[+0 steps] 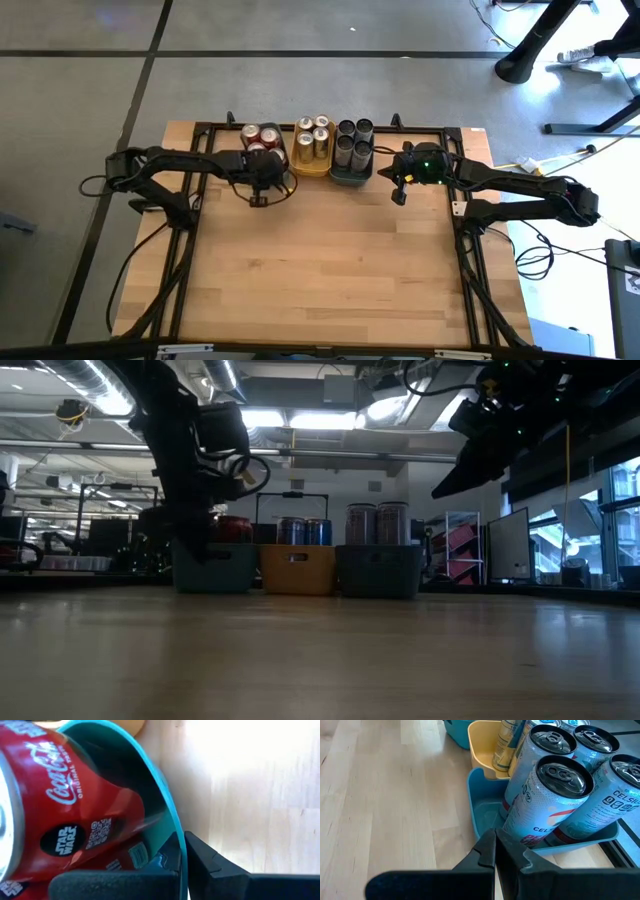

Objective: Sort soda cans
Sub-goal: Adjust the bins

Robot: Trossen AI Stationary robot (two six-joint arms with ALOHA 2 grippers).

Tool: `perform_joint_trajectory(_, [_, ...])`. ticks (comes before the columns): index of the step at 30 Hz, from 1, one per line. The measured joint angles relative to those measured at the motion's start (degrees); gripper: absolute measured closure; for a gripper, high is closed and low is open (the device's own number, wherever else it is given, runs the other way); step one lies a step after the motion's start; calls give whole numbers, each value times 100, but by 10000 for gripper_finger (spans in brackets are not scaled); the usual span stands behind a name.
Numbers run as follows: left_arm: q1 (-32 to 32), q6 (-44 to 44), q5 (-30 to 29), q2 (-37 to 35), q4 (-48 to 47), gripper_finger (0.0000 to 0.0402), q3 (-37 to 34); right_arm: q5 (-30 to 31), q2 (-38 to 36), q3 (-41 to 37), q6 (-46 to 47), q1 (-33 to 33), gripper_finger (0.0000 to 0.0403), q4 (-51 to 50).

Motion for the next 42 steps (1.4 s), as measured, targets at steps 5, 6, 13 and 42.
perform_joint_trajectory(5, [-109,341,12,-47,-124,400,-2,0,0,0,9,0,398,-4])
perform_joint_trajectory(6, [-133,409,32,-82,-154,400,-4,0,0,0,9,0,398,-3])
perform_joint_trajectory(13, [-142,1410,129,-203,-229,401,-15,0,89,0,2,0,398,24])
perform_joint_trajectory(42, [838,2274,438,184,710,401,15,76,503,0,-173,0,398,437])
